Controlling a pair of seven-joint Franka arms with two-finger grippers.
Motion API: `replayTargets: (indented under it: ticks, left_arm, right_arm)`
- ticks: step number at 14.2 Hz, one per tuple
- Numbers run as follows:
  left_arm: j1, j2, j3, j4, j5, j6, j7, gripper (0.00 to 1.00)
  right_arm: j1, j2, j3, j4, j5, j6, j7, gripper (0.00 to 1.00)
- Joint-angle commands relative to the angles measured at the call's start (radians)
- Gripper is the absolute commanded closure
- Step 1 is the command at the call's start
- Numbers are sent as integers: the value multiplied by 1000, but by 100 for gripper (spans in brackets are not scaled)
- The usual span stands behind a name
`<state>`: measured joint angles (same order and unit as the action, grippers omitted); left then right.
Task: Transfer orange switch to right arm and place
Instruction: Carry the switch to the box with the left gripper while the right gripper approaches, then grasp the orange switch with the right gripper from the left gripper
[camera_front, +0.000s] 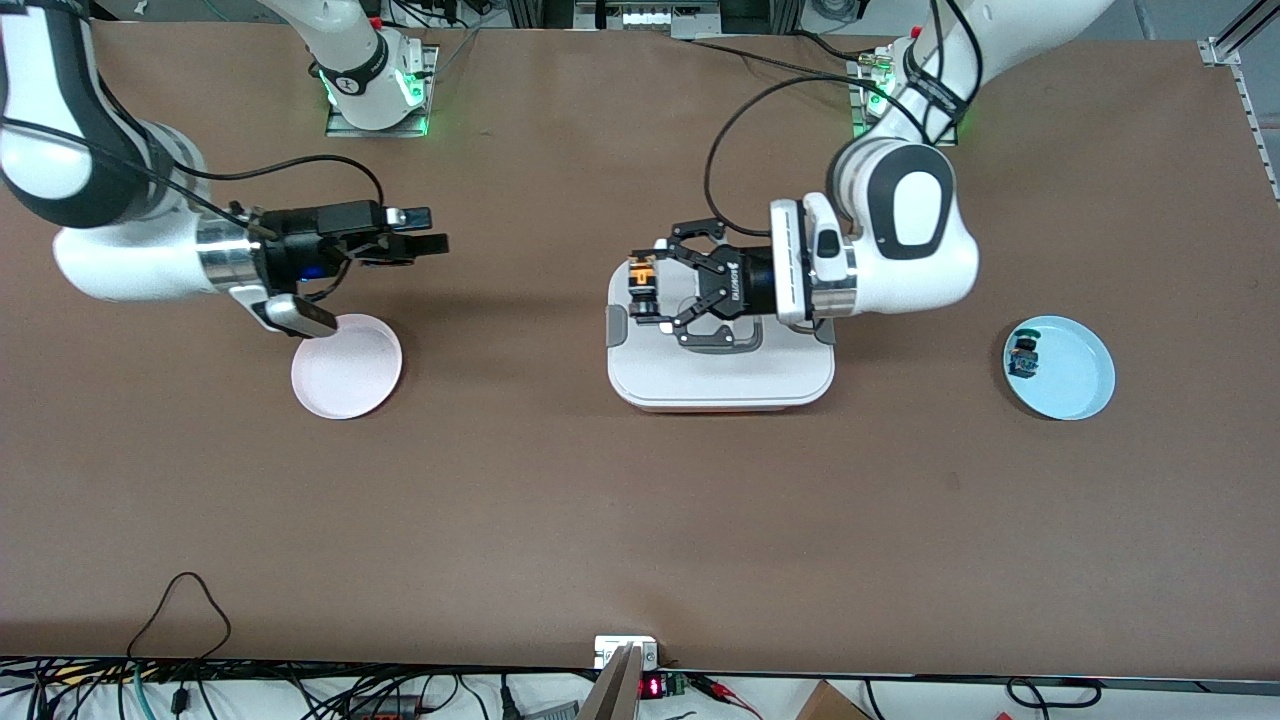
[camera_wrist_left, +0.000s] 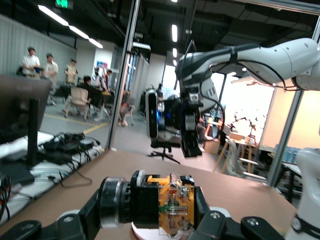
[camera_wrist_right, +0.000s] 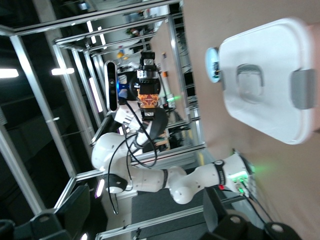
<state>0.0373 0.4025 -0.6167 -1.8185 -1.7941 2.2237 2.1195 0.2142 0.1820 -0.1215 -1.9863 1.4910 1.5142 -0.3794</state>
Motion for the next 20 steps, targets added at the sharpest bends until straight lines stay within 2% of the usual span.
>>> replayTargets:
  ticks: [1, 4, 7, 13, 15, 17, 20]
  left_arm:
    - [-66, 13, 3, 16, -147, 66, 160, 79]
    - [-148, 15, 3, 16, -287, 108, 241, 79]
    - [-165, 27, 5, 16, -318, 108, 264, 79]
    - [-177, 38, 5, 19, -335, 108, 277, 79]
    - [-177, 38, 5, 19, -335, 108, 277, 79]
    - [-175, 38, 5, 18, -335, 108, 277, 79]
    - [-177, 39, 5, 18, -335, 108, 277, 79]
  right_arm:
    - [51, 49, -6, -6, 92, -29, -56, 0]
    - [109, 99, -7, 0, 199, -12, -58, 0]
    - [171, 108, -7, 30, 270, 32, -65, 0]
    - [180, 105, -7, 43, 249, 63, -87, 0]
    - [201, 103, -7, 44, 194, 86, -111, 0]
    - [211, 103, -7, 55, 175, 124, -134, 0]
    - [217, 103, -7, 55, 183, 126, -136, 0]
